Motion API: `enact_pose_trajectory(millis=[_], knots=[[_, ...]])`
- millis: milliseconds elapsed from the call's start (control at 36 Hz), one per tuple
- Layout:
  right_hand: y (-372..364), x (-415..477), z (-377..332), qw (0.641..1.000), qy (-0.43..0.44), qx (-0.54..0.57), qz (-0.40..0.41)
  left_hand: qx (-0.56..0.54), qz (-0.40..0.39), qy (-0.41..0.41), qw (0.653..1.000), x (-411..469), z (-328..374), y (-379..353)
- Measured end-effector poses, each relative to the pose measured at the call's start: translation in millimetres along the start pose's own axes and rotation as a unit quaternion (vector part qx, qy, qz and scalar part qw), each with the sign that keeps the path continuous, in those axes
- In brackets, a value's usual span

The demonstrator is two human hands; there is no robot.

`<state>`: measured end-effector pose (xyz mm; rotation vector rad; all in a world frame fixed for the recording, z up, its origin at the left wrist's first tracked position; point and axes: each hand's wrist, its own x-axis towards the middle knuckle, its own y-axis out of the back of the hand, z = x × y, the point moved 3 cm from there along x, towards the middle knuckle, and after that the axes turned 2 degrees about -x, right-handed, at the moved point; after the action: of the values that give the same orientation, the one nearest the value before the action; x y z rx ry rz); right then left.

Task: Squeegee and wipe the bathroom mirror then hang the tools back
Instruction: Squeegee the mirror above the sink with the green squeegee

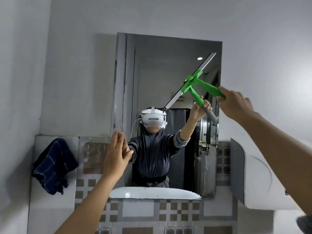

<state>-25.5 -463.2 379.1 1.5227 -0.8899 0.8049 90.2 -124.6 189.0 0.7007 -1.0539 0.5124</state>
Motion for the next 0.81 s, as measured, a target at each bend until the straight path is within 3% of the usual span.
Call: enact_pose_trajectory(millis=[611, 806], knots=[[-43.3, -83.2, -41.0, 0.971, -0.154, 0.177, -0.056, 0.015, -0.029, 0.022, 0.999, -2.0, 5.6, 3.8], [-62.6, -109.9, -61.9, 0.951, -0.188, 0.244, -0.035, 0.015, -0.034, 0.016, 0.999, -2.2, 5.5, 6.2]])
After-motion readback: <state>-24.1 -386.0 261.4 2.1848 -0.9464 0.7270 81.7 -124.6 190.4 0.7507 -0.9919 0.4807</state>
